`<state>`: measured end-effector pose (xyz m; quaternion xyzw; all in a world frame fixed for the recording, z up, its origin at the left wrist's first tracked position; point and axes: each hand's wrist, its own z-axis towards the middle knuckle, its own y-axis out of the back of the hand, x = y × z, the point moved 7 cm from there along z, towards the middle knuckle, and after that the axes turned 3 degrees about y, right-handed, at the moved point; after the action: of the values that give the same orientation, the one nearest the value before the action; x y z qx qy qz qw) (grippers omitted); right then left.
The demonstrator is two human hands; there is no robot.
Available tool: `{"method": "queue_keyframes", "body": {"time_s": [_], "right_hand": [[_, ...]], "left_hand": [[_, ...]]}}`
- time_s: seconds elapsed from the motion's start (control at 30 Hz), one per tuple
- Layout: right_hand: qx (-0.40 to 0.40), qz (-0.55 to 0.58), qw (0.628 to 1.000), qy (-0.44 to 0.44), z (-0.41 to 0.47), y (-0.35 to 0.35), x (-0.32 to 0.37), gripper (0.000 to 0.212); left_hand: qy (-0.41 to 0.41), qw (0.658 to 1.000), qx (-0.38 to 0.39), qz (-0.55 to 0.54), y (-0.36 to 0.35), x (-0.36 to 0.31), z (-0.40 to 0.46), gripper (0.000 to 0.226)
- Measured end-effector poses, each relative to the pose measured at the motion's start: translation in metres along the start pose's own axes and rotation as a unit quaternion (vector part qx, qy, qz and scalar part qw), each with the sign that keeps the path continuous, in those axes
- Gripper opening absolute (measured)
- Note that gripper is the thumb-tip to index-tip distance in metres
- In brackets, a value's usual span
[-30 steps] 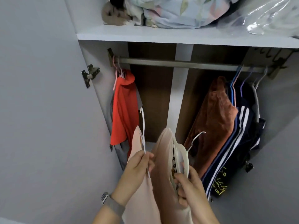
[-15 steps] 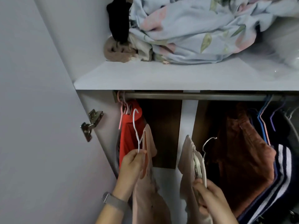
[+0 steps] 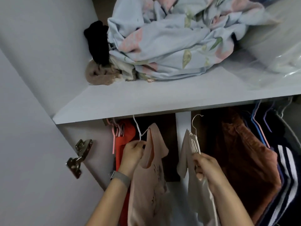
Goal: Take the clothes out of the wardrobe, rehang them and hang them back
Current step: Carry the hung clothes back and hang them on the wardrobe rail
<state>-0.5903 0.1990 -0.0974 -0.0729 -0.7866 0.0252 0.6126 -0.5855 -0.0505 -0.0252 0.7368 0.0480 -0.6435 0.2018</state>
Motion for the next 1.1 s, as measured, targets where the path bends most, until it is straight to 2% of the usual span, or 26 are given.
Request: {"method": "queue_keyframes", "body": {"time_s": [0.07, 0.17, 0.37, 0.63, 0.9, 1.1], "right_hand": [[0.006, 0.033, 0.999, -0.009, 0.002, -0.008, -0.001, 0.021], [0.020, 0.052, 0.998, -0.017, 0.004, -0.021, 0.003, 0.014], [0.061, 0.018, 0.998, 0.000, 0.010, -0.044, 0.014, 0.022], [0.139, 0.009, 0.990, -0.014, 0.007, -0.077, 0.005, 0.020], [0.140, -0.028, 0.989, -0.031, 0.004, -0.069, -0.010, 0.022], [0.147, -0.023, 0.988, -0.049, 0.000, -0.071, -0.020, 0.026]], "left_hand": [[0.005, 1.000, -0.011, 0.007, 0.005, 0.001, 0.009, 0.028], [0.012, 0.999, -0.035, 0.009, 0.014, 0.004, 0.023, 0.026], [0.011, 0.999, -0.051, 0.009, 0.016, 0.009, 0.036, 0.028], [0.011, 0.995, -0.096, 0.022, 0.031, 0.016, 0.054, 0.028], [0.026, 0.991, -0.111, 0.067, 0.037, 0.035, 0.087, 0.026], [0.033, 0.982, -0.089, 0.160, 0.034, 0.052, 0.092, 0.032]]}}
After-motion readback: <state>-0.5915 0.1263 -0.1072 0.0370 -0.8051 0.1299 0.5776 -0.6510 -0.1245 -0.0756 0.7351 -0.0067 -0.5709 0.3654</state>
